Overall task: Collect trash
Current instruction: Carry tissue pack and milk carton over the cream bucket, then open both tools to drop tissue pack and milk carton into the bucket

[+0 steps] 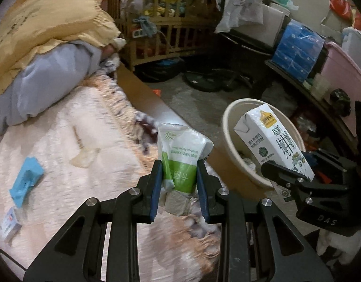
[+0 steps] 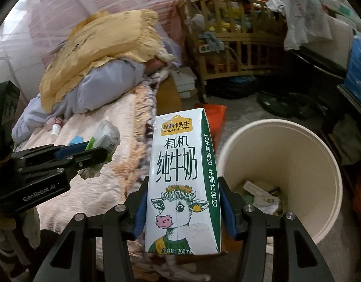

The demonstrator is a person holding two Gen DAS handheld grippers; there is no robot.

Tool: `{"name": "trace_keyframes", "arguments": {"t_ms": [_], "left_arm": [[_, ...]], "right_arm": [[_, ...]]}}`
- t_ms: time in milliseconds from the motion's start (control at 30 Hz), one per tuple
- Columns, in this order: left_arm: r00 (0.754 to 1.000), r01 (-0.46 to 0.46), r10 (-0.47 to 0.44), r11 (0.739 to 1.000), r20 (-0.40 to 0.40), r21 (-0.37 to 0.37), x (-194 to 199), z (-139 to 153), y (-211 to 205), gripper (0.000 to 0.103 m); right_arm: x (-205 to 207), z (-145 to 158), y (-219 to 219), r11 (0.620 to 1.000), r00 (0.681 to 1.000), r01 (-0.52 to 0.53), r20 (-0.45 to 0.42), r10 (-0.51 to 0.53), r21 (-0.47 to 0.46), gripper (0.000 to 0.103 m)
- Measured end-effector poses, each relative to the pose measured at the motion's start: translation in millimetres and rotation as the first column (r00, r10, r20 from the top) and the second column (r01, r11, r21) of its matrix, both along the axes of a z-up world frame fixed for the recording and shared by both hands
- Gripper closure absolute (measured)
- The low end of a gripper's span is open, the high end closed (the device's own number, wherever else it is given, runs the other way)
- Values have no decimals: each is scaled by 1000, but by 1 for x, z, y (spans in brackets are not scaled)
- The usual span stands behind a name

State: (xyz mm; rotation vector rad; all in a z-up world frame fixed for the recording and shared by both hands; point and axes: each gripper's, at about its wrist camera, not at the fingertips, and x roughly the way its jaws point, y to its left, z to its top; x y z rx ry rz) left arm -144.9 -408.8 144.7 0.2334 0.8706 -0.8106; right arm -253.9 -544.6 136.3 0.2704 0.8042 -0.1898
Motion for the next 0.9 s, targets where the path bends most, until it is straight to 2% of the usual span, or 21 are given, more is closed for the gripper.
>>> {"name": "trace_keyframes", "arguments": {"t_ms": [567, 900], "left_arm": [[989, 109, -112, 993, -93, -38, -13, -8, -80, 77], [973, 142, -152, 987, -172, -72, -7, -22, -121, 77]], "right_arm": [[-31, -18, -72, 991, 990, 131, -47, -131, 3, 52], [-40, -32, -110, 975, 973, 221, -74, -219, 29, 52]]}}
